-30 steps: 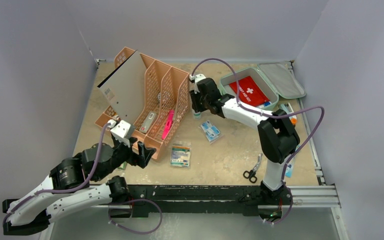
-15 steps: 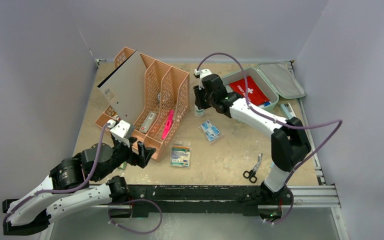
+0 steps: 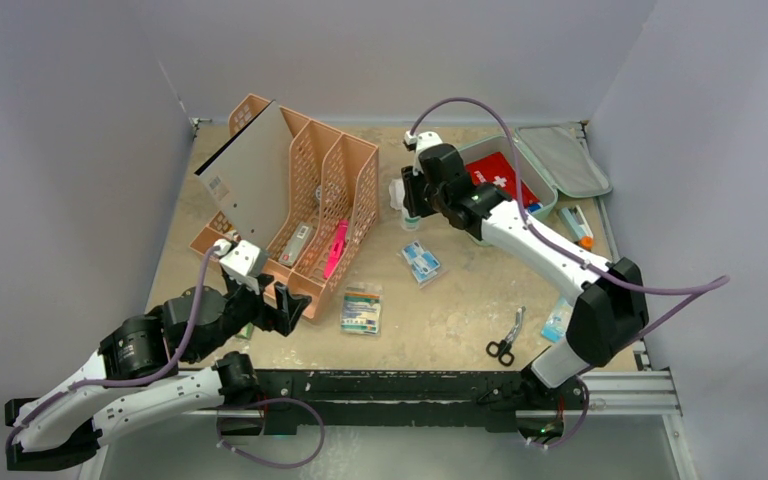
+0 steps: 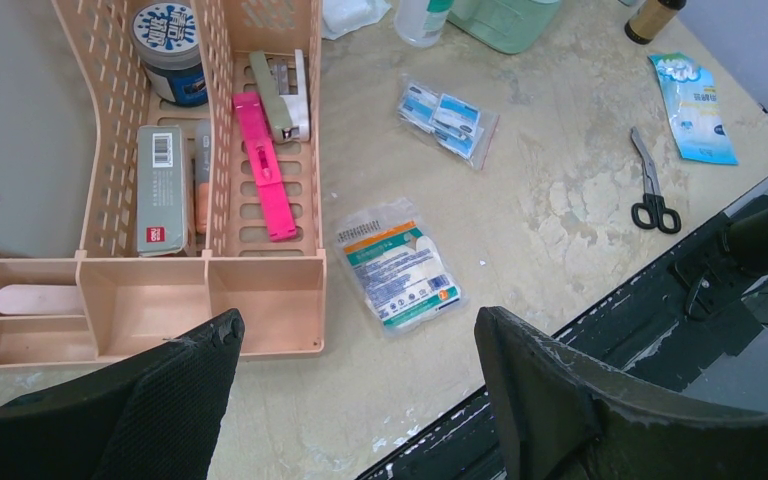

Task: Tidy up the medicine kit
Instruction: Place the pill bottle in the medicine box.

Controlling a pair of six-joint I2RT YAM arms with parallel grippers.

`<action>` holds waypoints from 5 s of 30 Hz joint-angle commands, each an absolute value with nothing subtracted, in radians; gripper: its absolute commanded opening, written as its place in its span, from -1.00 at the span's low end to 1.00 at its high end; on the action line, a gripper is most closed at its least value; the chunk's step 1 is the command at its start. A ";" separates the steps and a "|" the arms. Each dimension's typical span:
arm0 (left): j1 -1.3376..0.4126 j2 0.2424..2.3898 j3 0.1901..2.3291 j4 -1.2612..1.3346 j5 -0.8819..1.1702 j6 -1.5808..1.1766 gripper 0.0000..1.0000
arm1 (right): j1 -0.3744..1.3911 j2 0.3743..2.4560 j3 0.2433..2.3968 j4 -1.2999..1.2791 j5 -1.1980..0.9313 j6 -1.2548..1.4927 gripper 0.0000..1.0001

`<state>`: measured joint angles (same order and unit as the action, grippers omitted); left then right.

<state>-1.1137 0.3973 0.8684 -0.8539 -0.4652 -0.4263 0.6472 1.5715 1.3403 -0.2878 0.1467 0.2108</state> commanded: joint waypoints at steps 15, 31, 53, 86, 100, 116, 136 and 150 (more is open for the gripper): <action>-1.117 0.411 0.868 -0.850 -0.502 -0.433 0.69 | 0.294 1.517 1.406 -0.216 0.273 0.185 -1.00; -1.117 0.487 0.871 -0.854 -0.520 -0.436 0.68 | 0.192 1.783 1.395 0.104 0.100 0.423 -1.00; -1.117 0.489 0.870 -0.857 -0.543 -0.441 0.69 | 0.175 1.873 1.177 0.468 0.002 0.539 -0.46; -1.117 0.479 0.871 -0.857 -0.529 -0.448 0.68 | 0.167 1.823 1.426 -0.328 0.044 0.349 -0.06; -1.117 0.500 0.868 -0.854 -0.533 -0.445 0.68 | 0.152 1.863 1.407 -0.392 0.086 0.255 -0.43; -1.117 0.516 0.869 -0.857 -0.547 -0.442 0.69 | 0.150 1.990 1.466 -0.285 -0.055 0.201 -0.24; -1.117 0.538 0.865 -0.850 -0.548 -0.443 0.69 | 0.150 1.944 1.451 -0.253 -0.218 0.107 -0.41; -1.116 0.546 0.867 -0.851 -0.544 -0.442 0.69 | 0.139 1.879 1.540 -0.351 -0.159 0.217 -0.26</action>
<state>-1.1137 0.5423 0.8684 -0.8551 -0.5320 -0.4347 0.1440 1.9182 1.4841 -0.3473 -0.1505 0.1665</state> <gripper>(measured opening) 0.844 0.384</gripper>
